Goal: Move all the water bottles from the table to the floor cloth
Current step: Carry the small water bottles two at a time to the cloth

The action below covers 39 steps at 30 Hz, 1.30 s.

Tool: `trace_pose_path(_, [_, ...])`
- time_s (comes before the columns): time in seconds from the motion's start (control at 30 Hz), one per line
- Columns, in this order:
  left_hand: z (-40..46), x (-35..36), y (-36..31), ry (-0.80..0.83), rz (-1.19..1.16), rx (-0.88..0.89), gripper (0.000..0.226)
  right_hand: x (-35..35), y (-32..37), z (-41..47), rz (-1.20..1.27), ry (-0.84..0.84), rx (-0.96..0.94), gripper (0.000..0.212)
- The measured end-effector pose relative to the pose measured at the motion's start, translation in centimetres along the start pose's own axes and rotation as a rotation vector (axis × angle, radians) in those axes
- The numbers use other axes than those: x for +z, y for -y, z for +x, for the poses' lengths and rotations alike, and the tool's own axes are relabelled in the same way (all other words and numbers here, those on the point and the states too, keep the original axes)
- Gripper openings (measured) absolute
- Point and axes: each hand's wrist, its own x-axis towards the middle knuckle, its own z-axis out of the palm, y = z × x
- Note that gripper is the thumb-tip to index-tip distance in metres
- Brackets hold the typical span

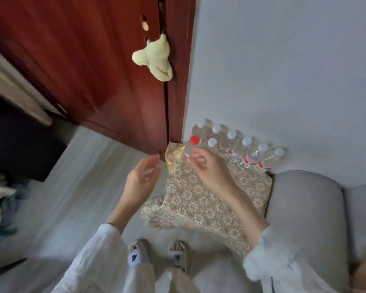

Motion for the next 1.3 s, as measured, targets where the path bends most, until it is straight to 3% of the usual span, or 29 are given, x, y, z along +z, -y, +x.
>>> trace_pose_path(0.2, [-9.2,-9.4,-1.4,-0.327,-0.040,-0.009,0.021,5.1,10.6,-3.6,-0.018,0.182,-0.254,0.033])
trace_pose_path(0.43, [-26.7,-20.2,1.4,-0.717,-0.051,-0.114,0.020,17.1,23.0,-13.7,-0.039,0.480,-0.559,0.026])
trace_pose_path(0.77, [-62.8,-26.7,7.2,-1.317,-0.076,-0.399,0.017,36.1,32.4,-40.8,0.019,1.035,-0.827,0.021])
trace_pose_path(0.93, [-80.0,-28.1,7.1,-1.636,-0.026,-0.519,0.017,43.7,38.3,-56.0,0.027,1.345,-1.093,0.024])
trace_pose_path(1.07, [-91.5,-28.1,6.8,-1.839,0.027,-0.654,0.017,48.7,41.9,-68.1,0.062,1.526,-1.297,0.025])
trace_pose_path(1.3, [-107.8,-28.9,7.9,-2.155,0.147,-0.857,0.019,58.1,45.2,-86.7,0.131,1.808,-1.495,0.024])
